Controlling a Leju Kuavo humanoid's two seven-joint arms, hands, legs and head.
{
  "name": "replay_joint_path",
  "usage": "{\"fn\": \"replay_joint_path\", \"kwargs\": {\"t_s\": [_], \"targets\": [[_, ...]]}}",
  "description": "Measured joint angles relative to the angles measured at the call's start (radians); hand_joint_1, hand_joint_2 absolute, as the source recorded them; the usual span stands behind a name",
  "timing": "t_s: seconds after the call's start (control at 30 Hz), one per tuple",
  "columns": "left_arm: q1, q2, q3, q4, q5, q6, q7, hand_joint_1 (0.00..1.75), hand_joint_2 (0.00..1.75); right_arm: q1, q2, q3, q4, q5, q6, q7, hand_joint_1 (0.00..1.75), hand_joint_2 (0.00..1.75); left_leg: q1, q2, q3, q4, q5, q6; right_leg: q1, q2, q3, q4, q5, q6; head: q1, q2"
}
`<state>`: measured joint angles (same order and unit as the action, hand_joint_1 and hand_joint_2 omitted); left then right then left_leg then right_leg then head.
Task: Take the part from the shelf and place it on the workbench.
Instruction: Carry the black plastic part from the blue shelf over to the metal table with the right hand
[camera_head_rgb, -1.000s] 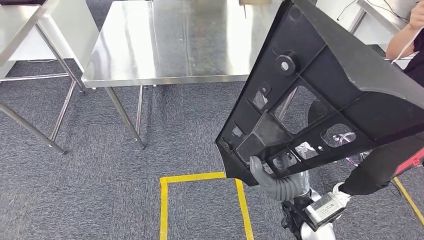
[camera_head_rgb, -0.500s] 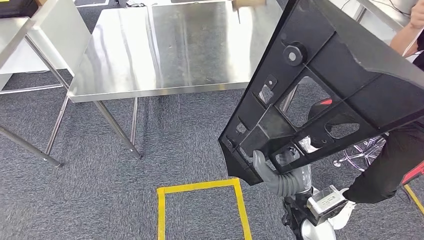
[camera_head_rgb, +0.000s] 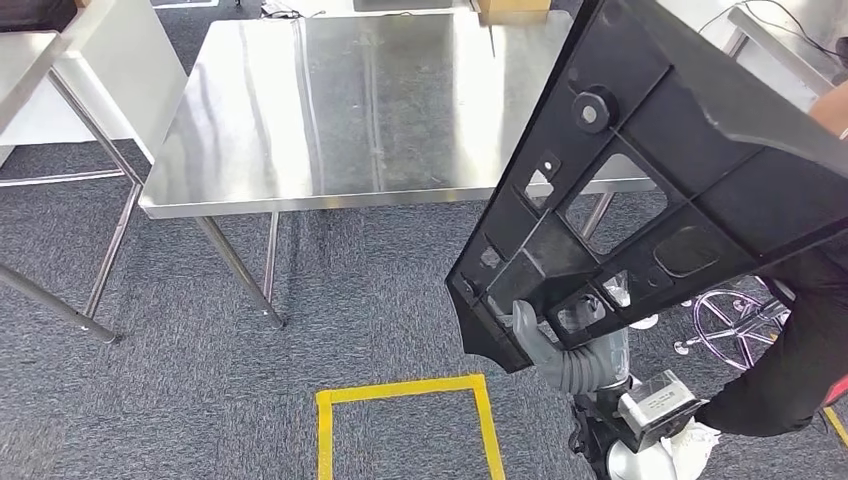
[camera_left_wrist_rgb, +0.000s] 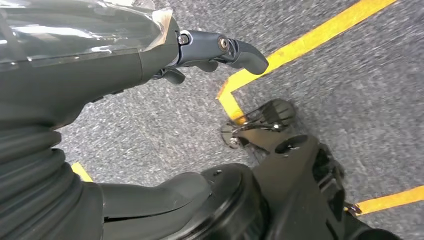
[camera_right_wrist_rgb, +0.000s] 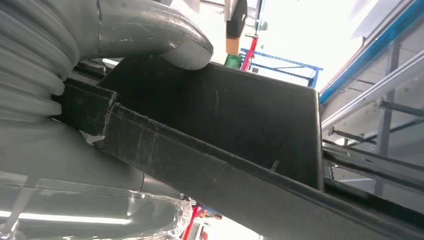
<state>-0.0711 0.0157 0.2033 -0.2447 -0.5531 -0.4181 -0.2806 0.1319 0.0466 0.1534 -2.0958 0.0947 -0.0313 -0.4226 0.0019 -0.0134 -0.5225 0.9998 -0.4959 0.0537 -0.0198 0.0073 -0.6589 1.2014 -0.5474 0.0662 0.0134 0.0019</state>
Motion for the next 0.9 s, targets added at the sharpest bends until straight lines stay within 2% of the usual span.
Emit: {"fn": "replay_joint_path", "kwargs": {"t_s": [0.03,0.07,0.1,0.17,0.23,0.27,0.3,0.37,0.4,0.43,0.47,0.5,0.53,0.57,0.6,0.63,0.67,0.73,0.77,0.8,0.83,0.9], "targets": [[0.0,-0.001,0.0,0.0,0.0,0.0,0.0,0.0,1.75,0.001,0.0,-0.001,0.0,0.0,0.0,0.0,1.75,1.75,0.001,-0.001,0.01,0.0,-0.01,-0.005,-0.003,-0.002,0.018,-0.068,0.047,0.013,0.0,0.0],[-0.001,-0.002,0.0,0.0,0.0,0.0,0.0,0.0,1.75,0.002,0.0,-0.002,0.001,0.0,0.0,0.0,1.75,1.75,0.0,-0.002,0.019,0.001,-0.019,-0.011,-0.003,-0.005,0.033,-0.125,0.075,0.016,0.0,0.0],[-0.002,-0.002,0.0,0.0,0.0,0.0,0.0,0.0,1.75,0.003,0.0,-0.003,0.001,0.0,0.0,0.0,1.75,1.75,-0.001,-0.002,0.025,0.002,-0.028,-0.017,-0.002,-0.008,0.045,-0.161,0.093,0.009,-0.001,0.0],[-0.003,-0.002,0.001,0.0,0.0,0.0,0.001,0.0,1.75,0.006,0.001,-0.004,0.002,0.0,0.001,0.0,1.75,1.75,-0.004,-0.001,0.034,0.004,-0.04,-0.028,0.003,-0.011,0.051,-0.175,0.091,-0.025,-0.002,0.0],[-0.005,-0.002,0.002,-0.002,0.0,0.0,0.002,0.0,1.75,0.006,0.004,-0.006,0.001,0.001,0.001,-0.001,1.75,1.75,-0.002,0.003,0.032,0.021,-0.044,-0.036,-0.001,-0.008,0.067,-0.178,0.091,-0.046,-0.003,0.0],[-0.007,-0.003,0.003,-0.002,0.0,-0.001,0.002,0.0,1.75,0.005,0.006,-0.006,0.0,0.002,0.002,-0.002,1.75,1.75,0.0,0.004,0.017,0.052,-0.047,-0.04,-0.002,-0.008,0.077,-0.18,0.087,-0.053,-0.004,0.0],[-0.009,-0.004,0.003,-0.003,0.0,-0.002,0.002,0.0,1.75,0.002,0.009,-0.007,-0.001,0.002,0.003,-0.003,1.75,1.75,0.002,0.006,-0.013,0.103,-0.056,-0.045,-0.004,-0.007,0.087,-0.182,0.082,-0.061,-0.005,0.0],[-0.011,-0.004,0.005,-0.003,0.0,-0.003,0.002,0.0,1.75,-0.002,0.013,-0.008,-0.001,0.004,0.007,-0.004,1.75,1.75,0.004,0.008,-0.102,0.234,-0.096,-0.055,-0.001,-0.007,0.1,-0.183,0.07,-0.073,-0.006,0.0],[-0.01,-0.004,0.006,-0.003,0.0,-0.002,0.002,0.0,1.75,-0.002,0.014,-0.009,-0.001,0.004,0.009,-0.004,1.75,1.75,0.005,0.009,-0.146,0.282,-0.114,-0.057,0.001,-0.006,0.106,-0.183,0.063,-0.076,-0.006,0.0],[-0.01,-0.004,0.007,-0.003,0.0,-0.001,0.003,0.0,1.75,-0.003,0.016,-0.01,-0.001,0.006,0.01,-0.004,1.75,1.75,0.005,0.009,-0.176,0.302,-0.118,-0.057,0.003,-0.005,0.114,-0.183,0.056,-0.077,-0.006,0.0],[-0.01,-0.004,0.008,-0.003,0.001,-0.001,0.003,0.0,1.75,-0.003,0.016,-0.011,-0.001,0.006,0.012,-0.004,1.75,1.75,0.005,0.009,-0.189,0.289,-0.099,-0.054,0.005,-0.004,0.124,-0.183,0.048,-0.077,-0.006,0.0],[-0.01,-0.004,0.009,-0.003,0.001,-0.001,0.003,0.0,1.75,-0.003,0.017,-0.012,-0.001,0.007,0.012,-0.004,1.75,1.75,0.004,0.009,-0.184,0.243,-0.059,-0.047,0.007,-0.003,0.135,-0.184,0.04,-0.076,-0.006,0.0],[-0.01,-0.004,0.011,-0.003,0.001,-0.001,0.003,0.0,1.75,-0.004,0.018,-0.013,-0.001,0.008,0.013,-0.004,1.75,1.75,0.0,0.01,-0.167,0.175,-0.004,-0.036,0.009,-0.002,0.147,-0.184,0.03,-0.075,-0.006,0.0],[-0.01,-0.002,0.013,-0.003,0.001,-0.001,0.003,0.0,1.75,-0.005,0.018,-0.014,-0.001,0.008,0.013,-0.004,1.75,1.75,-0.005,0.01,-0.149,0.118,0.034,-0.024,0.011,-0.002,0.158,-0.186,0.022,-0.074,-0.005,0.0],[-0.011,-0.001,0.014,-0.003,0.001,-0.001,0.002,0.0,1.75,-0.007,0.019,-0.015,0.0,0.008,0.014,-0.004,1.75,1.75,-0.011,0.01,-0.133,0.069,0.056,-0.013,0.012,-0.002,0.165,-0.188,0.015,-0.07,-0.006,0.0],[-0.011,0.0,0.015,-0.004,0.001,-0.001,0.001,0.0,1.75,-0.009,0.021,-0.017,0.0,0.008,0.014,-0.004,1.75,1.75,-0.017,0.01,-0.123,0.041,0.062,-0.004,0.013,-0.002,0.171,-0.193,0.011,-0.065,-0.006,0.0],[-0.01,0.002,0.016,-0.004,0.001,-0.001,0.0,0.0,1.75,-0.009,0.022,-0.018,0.0,0.008,0.014,-0.004,1.75,1.75,-0.021,0.008,-0.117,0.031,0.054,0.001,0.015,-0.002,0.179,-0.194,0.012,-0.057,-0.007,0.0],[-0.01,0.002,0.016,-0.005,0.001,0.0,-0.001,0.0,1.75,-0.011,0.024,-0.02,0.001,0.008,0.014,-0.004,1.75,1.75,-0.02,0.006,-0.086,0.005,0.055,0.01,0.017,-0.002,0.19,-0.189,0.015,-0.043,-0.007,0.0],[-0.01,0.001,0.016,-0.005,0.001,0.0,-0.001,0.0,1.75,-0.013,0.024,-0.02,0.001,0.008,0.014,-0.004,1.75,1.75,-0.018,0.005,-0.068,-0.004,0.055,0.014,0.018,-0.003,0.188,-0.169,0.011,-0.038,-0.007,0.0],[-0.011,0.0,0.016,-0.005,0.001,0.0,-0.001,0.0,1.75,-0.015,0.024,-0.021,0.0,0.008,0.014,-0.005,1.75,1.75,-0.015,0.005,-0.051,-0.009,0.052,0.018,0.017,-0.003,0.171,-0.136,-0.002,-0.038,-0.006,0.0],[-0.012,-0.001,0.016,-0.005,0.001,0.001,-0.001,0.0,1.75,-0.017,0.024,-0.022,0.0,0.008,0.014,-0.005,1.75,1.75,-0.014,0.006,-0.041,-0.013,0.048,0.02,0.014,-0.003,0.139,-0.083,-0.022,-0.039,-0.006,0.0],[-0.012,-0.003,0.016,-0.005,0.001,0.001,-0.001,0.0,1.75,-0.018,0.024,-0.024,0.0,0.008,0.014,-0.006,1.75,1.75,-0.013,0.004,-0.027,-0.014,0.034,0.02,0.009,-0.002,0.051,0.039,-0.063,-0.04,-0.004,0.0]]}}
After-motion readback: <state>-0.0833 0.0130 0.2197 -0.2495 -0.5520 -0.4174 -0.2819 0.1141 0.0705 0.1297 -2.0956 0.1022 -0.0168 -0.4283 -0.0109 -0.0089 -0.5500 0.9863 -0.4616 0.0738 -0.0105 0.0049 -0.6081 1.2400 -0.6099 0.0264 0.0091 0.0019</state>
